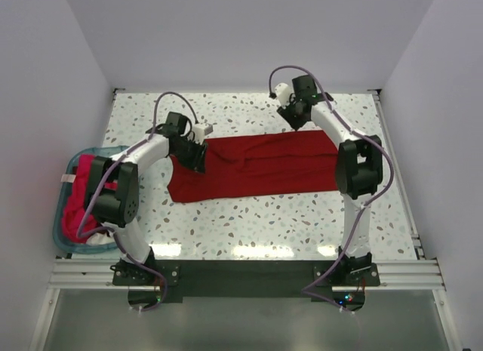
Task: Fold and stack the t-shirts
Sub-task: Fold the tshirt
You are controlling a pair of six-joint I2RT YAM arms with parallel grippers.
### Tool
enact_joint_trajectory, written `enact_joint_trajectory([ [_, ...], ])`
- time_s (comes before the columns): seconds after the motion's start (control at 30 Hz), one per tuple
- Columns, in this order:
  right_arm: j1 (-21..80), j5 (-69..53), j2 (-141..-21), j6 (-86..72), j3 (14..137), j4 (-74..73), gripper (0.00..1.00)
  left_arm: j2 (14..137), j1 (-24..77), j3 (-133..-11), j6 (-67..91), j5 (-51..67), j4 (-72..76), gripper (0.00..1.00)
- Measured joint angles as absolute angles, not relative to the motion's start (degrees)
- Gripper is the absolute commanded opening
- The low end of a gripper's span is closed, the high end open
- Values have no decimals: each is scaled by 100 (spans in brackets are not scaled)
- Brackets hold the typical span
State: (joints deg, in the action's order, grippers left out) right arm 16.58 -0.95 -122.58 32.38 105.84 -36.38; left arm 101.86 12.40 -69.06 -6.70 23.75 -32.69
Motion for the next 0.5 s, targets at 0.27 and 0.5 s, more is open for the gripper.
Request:
enact_joint_trajectory([
  [0.27, 980, 5, -12962, 3758, 10781, -4180, 27, 10713, 1352, -6956, -862, 1503, -3509, 33],
  [0.5, 930, 222, -12796, 4414, 10116, -4191, 16, 11522, 1288, -8110, -1039, 1066, -3918, 30],
])
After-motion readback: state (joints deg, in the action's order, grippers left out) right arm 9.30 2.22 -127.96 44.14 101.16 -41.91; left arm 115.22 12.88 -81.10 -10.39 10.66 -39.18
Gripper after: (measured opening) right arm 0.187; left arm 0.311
